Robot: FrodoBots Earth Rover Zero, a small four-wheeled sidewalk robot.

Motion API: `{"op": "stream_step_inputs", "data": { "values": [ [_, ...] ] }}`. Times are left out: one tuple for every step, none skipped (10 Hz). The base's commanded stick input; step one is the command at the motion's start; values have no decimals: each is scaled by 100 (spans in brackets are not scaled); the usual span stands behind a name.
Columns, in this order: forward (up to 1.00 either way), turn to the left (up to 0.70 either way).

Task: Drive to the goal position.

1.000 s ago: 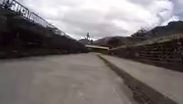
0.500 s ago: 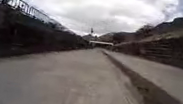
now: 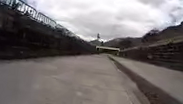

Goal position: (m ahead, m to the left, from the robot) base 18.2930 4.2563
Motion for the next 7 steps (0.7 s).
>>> {"op": "stream_step_inputs", "data": {
  "values": [
    [70, 0],
    [70, 0],
    [70, 0],
    [70, 0],
    [70, 0],
    [70, 0],
    [70, 0]
  ]
}}
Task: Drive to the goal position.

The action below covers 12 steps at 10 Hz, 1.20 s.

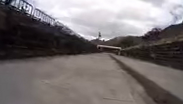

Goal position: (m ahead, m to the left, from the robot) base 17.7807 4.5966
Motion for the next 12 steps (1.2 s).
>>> {"op": "stream_step_inputs", "data": {
  "values": [
    [70, 0],
    [70, 0],
    [70, 0],
    [70, 0],
    [70, 0],
    [70, 0],
    [70, 0],
    [70, 0],
    [70, 0],
    [70, 0],
    [70, 0],
    [70, 0]
  ]
}}
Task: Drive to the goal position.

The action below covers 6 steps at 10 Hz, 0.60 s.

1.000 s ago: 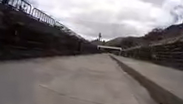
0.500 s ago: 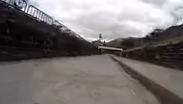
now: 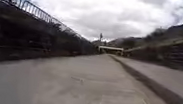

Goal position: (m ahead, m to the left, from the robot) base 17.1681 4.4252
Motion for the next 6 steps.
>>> {"op": "stream_step_inputs", "data": {
  "values": [
    [70, 0],
    [70, 0],
    [70, 0],
    [70, 0],
    [70, 0],
    [70, 0]
  ]
}}
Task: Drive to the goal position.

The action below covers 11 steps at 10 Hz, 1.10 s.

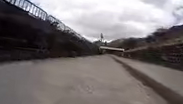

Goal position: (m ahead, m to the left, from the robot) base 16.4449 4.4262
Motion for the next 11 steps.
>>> {"op": "stream_step_inputs", "data": {
  "values": [
    [70, 0],
    [70, 0],
    [70, 0],
    [70, 0],
    [70, 0],
    [70, 0],
    [70, 0],
    [70, 0],
    [70, 0],
    [70, 0],
    [70, 0]
  ]
}}
